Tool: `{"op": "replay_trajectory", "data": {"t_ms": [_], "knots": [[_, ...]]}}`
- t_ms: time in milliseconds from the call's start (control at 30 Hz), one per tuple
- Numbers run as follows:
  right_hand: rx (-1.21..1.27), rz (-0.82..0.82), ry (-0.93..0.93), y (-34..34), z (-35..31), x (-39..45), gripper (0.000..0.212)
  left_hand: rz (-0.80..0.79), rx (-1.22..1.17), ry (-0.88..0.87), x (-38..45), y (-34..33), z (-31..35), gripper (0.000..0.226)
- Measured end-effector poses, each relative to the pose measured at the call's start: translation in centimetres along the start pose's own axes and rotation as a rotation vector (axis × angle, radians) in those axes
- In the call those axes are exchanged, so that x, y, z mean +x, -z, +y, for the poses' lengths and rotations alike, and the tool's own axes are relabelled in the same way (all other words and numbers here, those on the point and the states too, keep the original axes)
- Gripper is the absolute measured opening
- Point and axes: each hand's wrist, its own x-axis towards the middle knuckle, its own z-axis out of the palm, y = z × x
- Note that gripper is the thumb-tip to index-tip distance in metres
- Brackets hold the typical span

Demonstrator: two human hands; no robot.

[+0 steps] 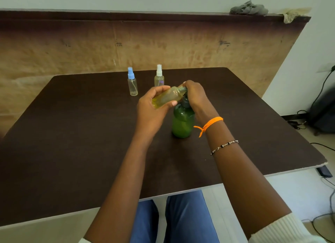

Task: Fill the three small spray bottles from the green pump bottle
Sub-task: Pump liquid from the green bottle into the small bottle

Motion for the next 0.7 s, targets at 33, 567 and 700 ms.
{"op": "replay_trajectory", "data": {"t_ms": [33, 567, 700], "knots": [[0.008, 0.01, 0.019, -0.1, 0.2, 0.0, 0.031, -0.005, -0.003, -0.002, 0.0, 0.0, -0.1, 0.037], [-0.047, 0.004, -0.03, 0.4, -0.4, 0.0, 0.029, -0.015, -0.012, -0.008, 0.1, -0.1, 0.0, 0.037], [-0.037, 0.038, -0.008, 0.0, 0.2, 0.5, 0.031, 0.001, 0.005, 0.004, 0.1, -0.3, -0.3, 0.037]]}}
